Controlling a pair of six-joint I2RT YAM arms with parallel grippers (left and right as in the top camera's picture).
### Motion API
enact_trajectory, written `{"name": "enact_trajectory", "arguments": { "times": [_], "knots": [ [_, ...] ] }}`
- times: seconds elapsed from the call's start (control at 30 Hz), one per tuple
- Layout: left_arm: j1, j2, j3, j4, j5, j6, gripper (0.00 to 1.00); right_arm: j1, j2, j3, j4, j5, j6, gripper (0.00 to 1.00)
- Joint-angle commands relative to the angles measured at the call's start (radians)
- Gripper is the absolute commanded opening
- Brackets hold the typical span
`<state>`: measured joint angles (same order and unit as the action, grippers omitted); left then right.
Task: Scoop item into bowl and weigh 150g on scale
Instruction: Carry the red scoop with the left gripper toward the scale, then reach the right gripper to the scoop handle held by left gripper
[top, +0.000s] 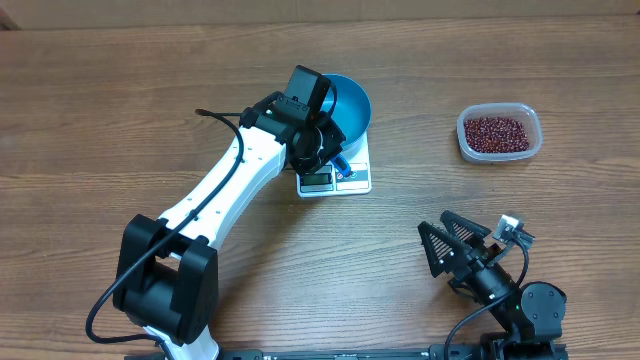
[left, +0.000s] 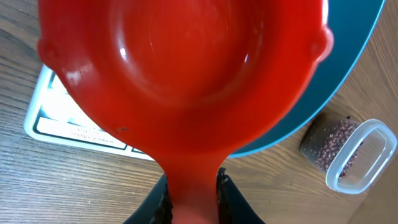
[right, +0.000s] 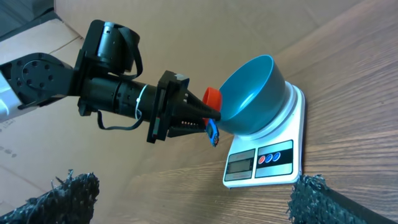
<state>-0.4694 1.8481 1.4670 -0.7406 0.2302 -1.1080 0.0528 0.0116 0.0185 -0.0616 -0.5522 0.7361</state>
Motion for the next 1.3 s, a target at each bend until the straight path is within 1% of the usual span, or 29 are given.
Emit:
{"name": "enact_trajectory", "arguments": {
  "times": [0.0, 0.17, 0.3, 0.5, 0.67, 0.7, 0.83, 0.9, 0.97, 1.03, 1.13, 1.27],
  "knots": [
    [-0.001, -0.003, 0.047, -0.008, 0.022, -0.014, 0.04, -0.003, -0.008, 0.007, 0.003, -0.050, -0.011, 1.00],
    [-0.002, -0.018, 0.128, -0.023, 0.022, 0.002, 0.04, -0.003, 0.037, 0.062, -0.004, -0.079, -0.042, 1.00],
    [-0.006, -0.019, 0.214, -0.085, 0.021, 0.018, 0.04, -0.002, 0.135, 0.128, -0.054, -0.078, -0.130, 1.00],
    [-0.051, -0.020, 0.311, -0.173, -0.027, 0.031, 0.04, -0.002, 0.369, 0.267, -0.072, -0.078, -0.216, 1.00],
    [-0.091, -0.020, 0.320, -0.180, 0.003, 0.011, 0.04, 0.012, 0.573, 0.401, -0.072, -0.077, -0.248, 1.00],
    [-0.095, -0.020, 0.320, -0.187, 0.008, -0.006, 0.04, 0.018, 0.606, 0.423, -0.072, -0.077, -0.248, 1.00],
    [-0.100, -0.020, 0.320, -0.244, 0.012, -0.140, 0.04, 0.044, 0.737, 0.507, -0.068, -0.051, -0.248, 1.00],
    [-0.100, -0.020, 0.320, -0.261, 0.039, -0.190, 0.04, 0.051, 0.787, 0.524, -0.036, -0.057, -0.247, 1.00],
    [-0.100, -0.020, 0.320, -0.263, 0.086, -0.220, 0.04, 0.054, 0.827, 0.525, 0.006, -0.064, -0.241, 1.00],
    [-0.100, -0.020, 0.320, -0.263, 0.120, -0.243, 0.04, 0.054, 0.859, 0.525, 0.033, -0.064, -0.202, 1.00],
    [-0.100, -0.020, 0.320, -0.261, 0.145, -0.251, 0.04, 0.054, 0.899, 0.525, 0.070, -0.074, -0.081, 1.00],
    [-0.100, -0.020, 0.320, -0.261, 0.162, -0.281, 0.04, 0.056, 0.943, 0.525, 0.127, -0.148, -0.071, 1.00]
  ]
}}
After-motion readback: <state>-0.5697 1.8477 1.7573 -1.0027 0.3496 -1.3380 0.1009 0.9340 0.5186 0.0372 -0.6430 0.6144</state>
